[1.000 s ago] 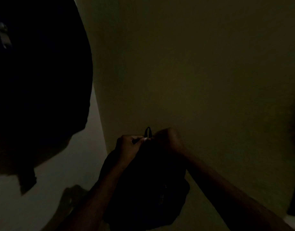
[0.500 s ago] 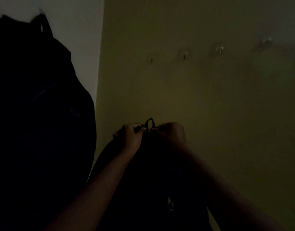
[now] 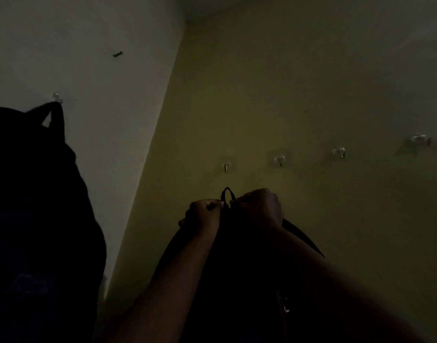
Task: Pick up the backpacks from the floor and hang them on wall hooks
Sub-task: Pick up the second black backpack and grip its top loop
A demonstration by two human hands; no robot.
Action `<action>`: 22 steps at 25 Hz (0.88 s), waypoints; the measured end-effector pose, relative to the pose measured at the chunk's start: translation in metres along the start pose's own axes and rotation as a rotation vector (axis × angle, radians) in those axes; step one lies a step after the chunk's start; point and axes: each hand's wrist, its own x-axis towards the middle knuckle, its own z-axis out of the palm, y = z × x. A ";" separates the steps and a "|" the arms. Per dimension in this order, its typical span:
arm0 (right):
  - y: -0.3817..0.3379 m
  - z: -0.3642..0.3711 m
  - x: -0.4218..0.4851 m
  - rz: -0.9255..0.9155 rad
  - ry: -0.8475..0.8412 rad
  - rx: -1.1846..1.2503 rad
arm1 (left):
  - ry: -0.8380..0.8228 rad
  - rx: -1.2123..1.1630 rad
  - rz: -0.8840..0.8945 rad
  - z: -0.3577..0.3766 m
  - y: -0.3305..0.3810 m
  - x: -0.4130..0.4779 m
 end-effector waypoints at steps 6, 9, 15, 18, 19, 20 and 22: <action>-0.020 0.019 0.054 0.064 0.137 -0.021 | 0.001 -0.015 0.149 0.014 0.010 0.057; -0.030 0.024 0.069 0.058 0.186 -0.037 | -0.011 -0.025 0.178 0.018 0.012 0.080; -0.046 0.025 0.079 0.086 0.215 -0.036 | -0.097 -0.064 0.001 0.017 0.024 0.109; -0.047 0.021 0.078 0.136 0.195 -0.038 | -0.125 -0.080 -0.082 0.017 0.026 0.111; -0.046 0.021 0.077 0.150 0.183 -0.042 | -0.134 -0.085 -0.092 0.017 0.025 0.112; -0.045 0.021 0.075 0.157 0.169 -0.051 | -0.141 -0.086 -0.095 0.017 0.024 0.111; -0.043 0.022 0.069 0.177 0.158 -0.071 | -0.145 -0.070 -0.081 0.014 0.018 0.107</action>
